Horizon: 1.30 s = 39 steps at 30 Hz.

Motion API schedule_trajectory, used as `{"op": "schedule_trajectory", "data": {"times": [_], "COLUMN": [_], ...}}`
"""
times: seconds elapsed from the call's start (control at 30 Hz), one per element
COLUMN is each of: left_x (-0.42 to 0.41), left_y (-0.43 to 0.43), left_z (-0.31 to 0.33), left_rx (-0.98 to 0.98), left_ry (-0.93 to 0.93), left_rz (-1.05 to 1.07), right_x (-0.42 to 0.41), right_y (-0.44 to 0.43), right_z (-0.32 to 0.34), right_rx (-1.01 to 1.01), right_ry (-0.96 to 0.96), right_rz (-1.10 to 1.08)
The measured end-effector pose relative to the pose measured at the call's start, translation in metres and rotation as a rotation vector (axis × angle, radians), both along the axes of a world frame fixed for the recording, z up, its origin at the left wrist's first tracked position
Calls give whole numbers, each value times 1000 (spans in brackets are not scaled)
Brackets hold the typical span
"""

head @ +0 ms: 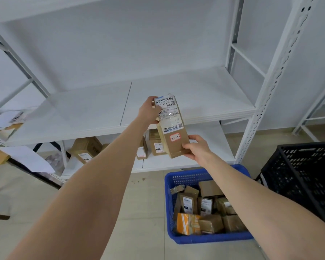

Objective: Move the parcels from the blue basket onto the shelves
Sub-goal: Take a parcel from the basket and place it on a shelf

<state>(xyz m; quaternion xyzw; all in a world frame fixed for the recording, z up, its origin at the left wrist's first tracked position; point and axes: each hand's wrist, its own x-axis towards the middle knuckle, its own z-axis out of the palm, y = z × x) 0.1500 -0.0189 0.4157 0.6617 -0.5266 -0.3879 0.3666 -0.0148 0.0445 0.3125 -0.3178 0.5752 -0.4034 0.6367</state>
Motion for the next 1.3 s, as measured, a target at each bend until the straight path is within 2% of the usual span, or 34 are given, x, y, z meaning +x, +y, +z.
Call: {"op": "schedule_trajectory", "data": {"times": [0.37, 0.6, 0.87, 1.3], "left_x": [17, 39, 67, 86], "left_y": [4, 6, 4, 34], "left_z": [36, 86, 194, 372], "left_rx": [-106, -230, -445, -845], "left_ry": [-129, -166, -250, -441], "left_rz": [-51, -98, -28, 106], "right_x": [30, 59, 94, 127], "right_y": [2, -3, -25, -51], "right_z": [23, 63, 151, 304], "right_rx": [-31, -116, -309, -745], "right_ry": [12, 17, 54, -76], "right_rz": [-26, -35, -1, 28]}}
